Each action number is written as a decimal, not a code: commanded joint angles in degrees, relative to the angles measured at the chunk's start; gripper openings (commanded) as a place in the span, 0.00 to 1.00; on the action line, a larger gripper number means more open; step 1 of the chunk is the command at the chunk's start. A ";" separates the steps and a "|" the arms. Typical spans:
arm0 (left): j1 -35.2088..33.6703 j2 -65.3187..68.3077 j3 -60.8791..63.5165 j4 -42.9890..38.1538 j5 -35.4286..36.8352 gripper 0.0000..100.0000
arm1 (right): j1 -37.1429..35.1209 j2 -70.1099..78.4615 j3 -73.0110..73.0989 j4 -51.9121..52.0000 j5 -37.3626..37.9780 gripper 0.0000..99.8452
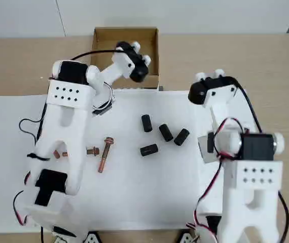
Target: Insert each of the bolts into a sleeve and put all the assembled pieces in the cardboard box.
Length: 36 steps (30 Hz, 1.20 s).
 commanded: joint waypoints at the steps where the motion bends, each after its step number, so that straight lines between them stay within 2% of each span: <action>1: 0.53 -5.89 -1.63 0.97 9.49 0.00 | -0.13 -5.14 1.41 -1.54 -0.70 0.00; 6: 1.67 -8.88 -1.63 0.88 24.09 0.00 | -0.13 -12.26 8.70 -10.24 -1.76 0.00; 12: 3.78 -12.04 4.00 -1.41 33.93 0.00 | -0.31 -22.90 20.40 -20.44 -14.86 0.00; 17: 5.71 -19.78 15.08 -9.23 37.98 0.00 | -4.18 -29.93 28.13 -23.69 -15.30 0.00; 22: 10.55 -32.97 33.89 -20.13 42.37 0.00 | -8.84 -36.53 34.64 -26.24 -15.30 0.00; 29: 11.08 -52.22 57.54 -37.80 49.67 0.00 | -9.71 -47.16 42.64 -30.46 -15.30 0.00; 36: 10.99 -67.43 73.89 -48.44 54.95 0.00 | -9.89 -57.45 51.60 -33.89 -15.30 0.00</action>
